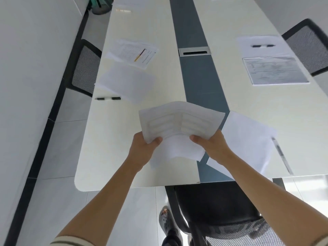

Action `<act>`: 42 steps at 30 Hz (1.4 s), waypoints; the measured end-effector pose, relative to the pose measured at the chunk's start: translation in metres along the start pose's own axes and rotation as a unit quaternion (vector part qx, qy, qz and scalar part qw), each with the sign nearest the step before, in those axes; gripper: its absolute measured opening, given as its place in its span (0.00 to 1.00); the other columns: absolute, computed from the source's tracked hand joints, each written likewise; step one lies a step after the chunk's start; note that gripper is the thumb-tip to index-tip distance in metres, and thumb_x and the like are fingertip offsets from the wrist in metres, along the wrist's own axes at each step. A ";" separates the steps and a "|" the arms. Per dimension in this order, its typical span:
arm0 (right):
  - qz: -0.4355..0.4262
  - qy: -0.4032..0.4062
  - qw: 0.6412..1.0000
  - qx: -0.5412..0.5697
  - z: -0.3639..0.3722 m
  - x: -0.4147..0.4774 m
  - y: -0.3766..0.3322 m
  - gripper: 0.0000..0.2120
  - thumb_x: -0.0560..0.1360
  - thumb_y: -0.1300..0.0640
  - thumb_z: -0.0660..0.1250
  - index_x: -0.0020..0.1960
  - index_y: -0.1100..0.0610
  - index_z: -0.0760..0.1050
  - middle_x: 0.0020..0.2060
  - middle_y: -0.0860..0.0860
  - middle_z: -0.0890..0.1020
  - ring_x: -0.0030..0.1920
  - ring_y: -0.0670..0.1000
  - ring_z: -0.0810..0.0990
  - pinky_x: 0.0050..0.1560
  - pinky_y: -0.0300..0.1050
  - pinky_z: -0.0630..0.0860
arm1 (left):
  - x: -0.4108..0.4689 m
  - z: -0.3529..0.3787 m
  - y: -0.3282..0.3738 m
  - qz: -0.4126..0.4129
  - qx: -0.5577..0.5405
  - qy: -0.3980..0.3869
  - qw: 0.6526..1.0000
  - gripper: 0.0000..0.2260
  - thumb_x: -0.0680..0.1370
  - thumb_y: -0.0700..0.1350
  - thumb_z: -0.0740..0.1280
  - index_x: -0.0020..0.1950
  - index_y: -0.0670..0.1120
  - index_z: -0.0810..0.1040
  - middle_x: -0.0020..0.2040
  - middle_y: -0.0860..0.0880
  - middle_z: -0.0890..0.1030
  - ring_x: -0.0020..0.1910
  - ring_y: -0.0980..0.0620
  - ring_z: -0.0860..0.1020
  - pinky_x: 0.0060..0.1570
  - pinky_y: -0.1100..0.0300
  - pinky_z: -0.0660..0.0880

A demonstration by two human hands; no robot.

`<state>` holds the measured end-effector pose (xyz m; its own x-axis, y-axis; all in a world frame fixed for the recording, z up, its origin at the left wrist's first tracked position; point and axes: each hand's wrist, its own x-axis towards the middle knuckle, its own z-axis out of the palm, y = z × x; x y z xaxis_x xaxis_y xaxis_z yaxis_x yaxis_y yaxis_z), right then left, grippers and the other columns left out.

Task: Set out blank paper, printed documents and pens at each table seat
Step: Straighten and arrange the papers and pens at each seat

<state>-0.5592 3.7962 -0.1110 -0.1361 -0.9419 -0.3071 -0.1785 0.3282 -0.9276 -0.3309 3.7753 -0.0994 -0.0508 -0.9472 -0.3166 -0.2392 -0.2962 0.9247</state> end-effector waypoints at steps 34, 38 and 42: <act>0.127 0.005 0.846 -0.518 -0.101 0.000 0.158 0.39 0.73 0.35 0.65 0.78 0.45 0.53 0.80 0.51 0.47 0.79 0.55 0.44 0.73 0.60 0.58 | -0.015 0.076 -0.123 -0.011 0.574 -0.143 0.806 0.30 0.79 0.57 0.62 0.78 0.55 0.53 0.80 0.43 0.44 0.78 0.40 0.45 0.75 0.47 0.53; 0.115 -0.004 0.848 -0.517 -0.109 0.006 0.158 0.40 0.72 0.36 0.67 0.78 0.43 0.54 0.80 0.50 0.48 0.79 0.54 0.44 0.74 0.59 0.56 | -0.013 0.084 -0.122 -0.015 0.572 -0.132 0.809 0.30 0.79 0.56 0.61 0.78 0.55 0.53 0.80 0.43 0.45 0.78 0.39 0.46 0.74 0.48 0.55; 0.109 -0.002 0.849 -0.517 -0.115 0.013 0.158 0.40 0.71 0.36 0.68 0.77 0.43 0.55 0.80 0.50 0.48 0.79 0.54 0.44 0.74 0.60 0.57 | -0.010 0.091 -0.120 -0.019 0.574 -0.129 0.809 0.30 0.79 0.56 0.62 0.77 0.55 0.53 0.80 0.43 0.45 0.78 0.40 0.46 0.74 0.48 0.56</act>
<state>-0.7010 3.8438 -0.2371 -0.2723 -0.8501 -0.4507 -0.9102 0.3795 -0.1659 -0.3902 3.8311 -0.2266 -0.1880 -0.8392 -0.5103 -0.9799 0.1251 0.1553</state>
